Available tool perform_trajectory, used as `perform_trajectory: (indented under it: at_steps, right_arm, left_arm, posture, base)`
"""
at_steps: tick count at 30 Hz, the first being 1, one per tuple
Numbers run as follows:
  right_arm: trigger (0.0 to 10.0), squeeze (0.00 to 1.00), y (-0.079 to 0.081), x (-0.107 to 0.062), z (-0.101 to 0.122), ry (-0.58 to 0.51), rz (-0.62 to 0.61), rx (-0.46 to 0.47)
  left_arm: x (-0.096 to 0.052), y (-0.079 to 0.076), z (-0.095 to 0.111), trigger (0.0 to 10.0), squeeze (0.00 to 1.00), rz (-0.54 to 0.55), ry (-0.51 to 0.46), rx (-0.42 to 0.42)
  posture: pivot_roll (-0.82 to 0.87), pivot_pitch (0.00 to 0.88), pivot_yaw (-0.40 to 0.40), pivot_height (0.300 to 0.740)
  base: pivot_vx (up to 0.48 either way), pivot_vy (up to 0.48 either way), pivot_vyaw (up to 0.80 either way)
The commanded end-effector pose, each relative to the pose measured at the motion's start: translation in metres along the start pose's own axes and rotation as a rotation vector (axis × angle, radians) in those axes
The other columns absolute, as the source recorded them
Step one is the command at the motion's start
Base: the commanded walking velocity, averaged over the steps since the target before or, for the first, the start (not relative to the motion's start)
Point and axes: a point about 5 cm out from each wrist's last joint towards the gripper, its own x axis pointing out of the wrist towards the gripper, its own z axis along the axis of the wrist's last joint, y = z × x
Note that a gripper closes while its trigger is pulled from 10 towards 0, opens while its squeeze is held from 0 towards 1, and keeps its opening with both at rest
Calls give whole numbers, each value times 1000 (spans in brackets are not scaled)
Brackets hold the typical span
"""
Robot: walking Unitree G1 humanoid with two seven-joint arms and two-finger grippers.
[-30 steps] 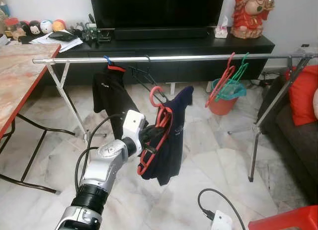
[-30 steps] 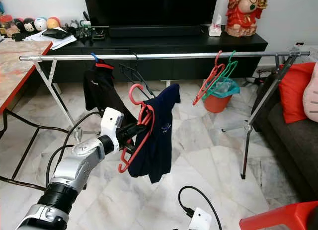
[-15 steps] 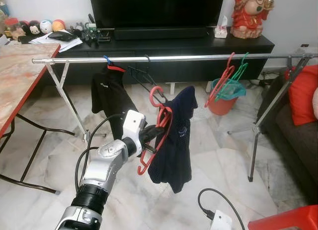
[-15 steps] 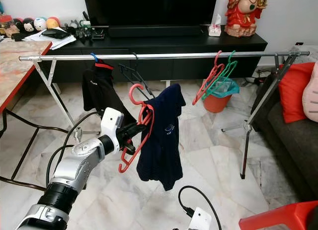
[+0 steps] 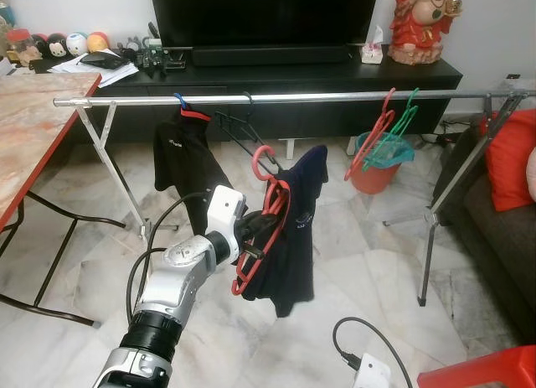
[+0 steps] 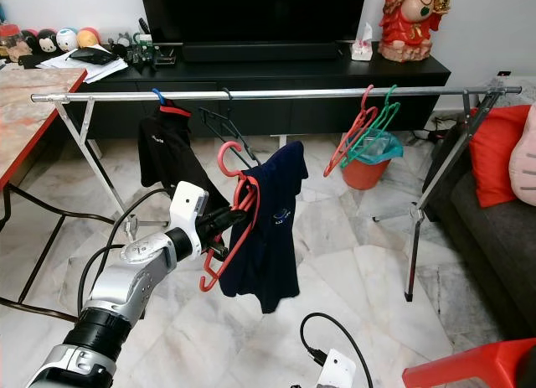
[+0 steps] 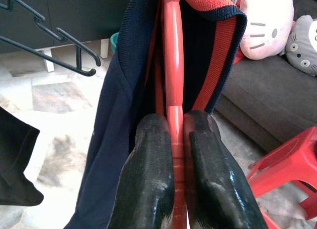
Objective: Hang hanger
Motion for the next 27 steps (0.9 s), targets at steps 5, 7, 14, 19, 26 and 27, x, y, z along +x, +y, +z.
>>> perform_trajectory:
  at_steps: [5, 7, 14, 19, 26, 27]
  right_arm:
    - [10000, 1000, 175, -197, 67, -552, 791, -41]
    - [10000, 1000, 175, -197, 67, -552, 791, -41]
    - [10000, 1000, 175, -197, 67, -552, 791, -41]
    - [10000, 1000, 175, -197, 67, -552, 791, -41]
    - [10000, 1000, 175, -197, 67, -552, 791, -41]
    - [10000, 1000, 175, -197, 67, -552, 791, -41]
  left_arm:
    - [1, -1, 11, 10000, 0, -12, -52, 11]
    - [1, -1, 11, 10000, 0, -12, -52, 11]
    - [1, -1, 11, 10000, 0, -12, -52, 11]
    - [1, -1, 11, 10000, 0, -12, -52, 11]
    - [1, -1, 11, 10000, 0, -12, -52, 11]
    - [1, -1, 11, 10000, 0, -12, -52, 11]
  posture:
    - [-73, 0, 0, 740]
    - [-73, 0, 0, 740]
    - [-73, 0, 0, 740]
    - [-73, 0, 0, 740]
    - [-73, 0, 0, 740]
    - [-73, 0, 0, 740]
  base:
    - [0, 0, 0]
    - [0, 0, 0]
    - [0, 0, 0]
    - [0, 0, 0]
    - [0, 0, 0]
    - [0, 0, 0]
